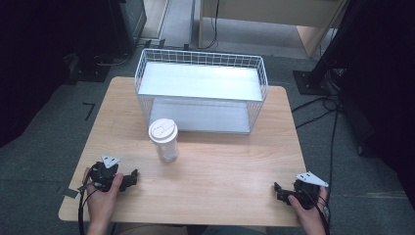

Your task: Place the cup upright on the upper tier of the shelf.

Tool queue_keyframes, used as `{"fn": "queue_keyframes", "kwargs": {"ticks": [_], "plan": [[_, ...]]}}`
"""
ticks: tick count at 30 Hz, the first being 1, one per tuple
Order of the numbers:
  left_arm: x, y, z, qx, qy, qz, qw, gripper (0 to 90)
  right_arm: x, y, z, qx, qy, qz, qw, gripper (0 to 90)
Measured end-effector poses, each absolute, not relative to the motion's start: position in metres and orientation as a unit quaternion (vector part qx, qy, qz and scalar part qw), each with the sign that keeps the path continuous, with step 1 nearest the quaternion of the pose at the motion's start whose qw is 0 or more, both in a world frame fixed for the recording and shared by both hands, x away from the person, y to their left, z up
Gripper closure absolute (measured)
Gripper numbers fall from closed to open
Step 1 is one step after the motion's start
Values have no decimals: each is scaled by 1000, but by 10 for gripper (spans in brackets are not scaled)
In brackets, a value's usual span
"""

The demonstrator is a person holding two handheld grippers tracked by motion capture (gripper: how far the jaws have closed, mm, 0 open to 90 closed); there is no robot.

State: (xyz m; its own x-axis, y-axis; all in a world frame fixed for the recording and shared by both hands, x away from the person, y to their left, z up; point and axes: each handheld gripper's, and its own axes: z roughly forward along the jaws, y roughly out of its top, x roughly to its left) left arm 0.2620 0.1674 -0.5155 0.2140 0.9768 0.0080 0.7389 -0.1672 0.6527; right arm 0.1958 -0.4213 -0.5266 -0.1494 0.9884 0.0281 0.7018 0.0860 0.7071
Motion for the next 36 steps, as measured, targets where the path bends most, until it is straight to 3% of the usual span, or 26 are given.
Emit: {"fn": "queue_keyframes", "kwargs": {"ticks": [9, 18, 36], "plan": [[259, 134, -502, 752, 544, 244, 279, 0, 195, -422, -527, 604, 699, 300, 240, 0], [273, 98, -485, 762, 504, 227, 339, 0, 195, -422, -527, 604, 699, 300, 240, 0], [292, 64, -472, 737, 481, 236, 413, 0, 195, -422, -527, 603, 698, 301, 240, 0]]}}
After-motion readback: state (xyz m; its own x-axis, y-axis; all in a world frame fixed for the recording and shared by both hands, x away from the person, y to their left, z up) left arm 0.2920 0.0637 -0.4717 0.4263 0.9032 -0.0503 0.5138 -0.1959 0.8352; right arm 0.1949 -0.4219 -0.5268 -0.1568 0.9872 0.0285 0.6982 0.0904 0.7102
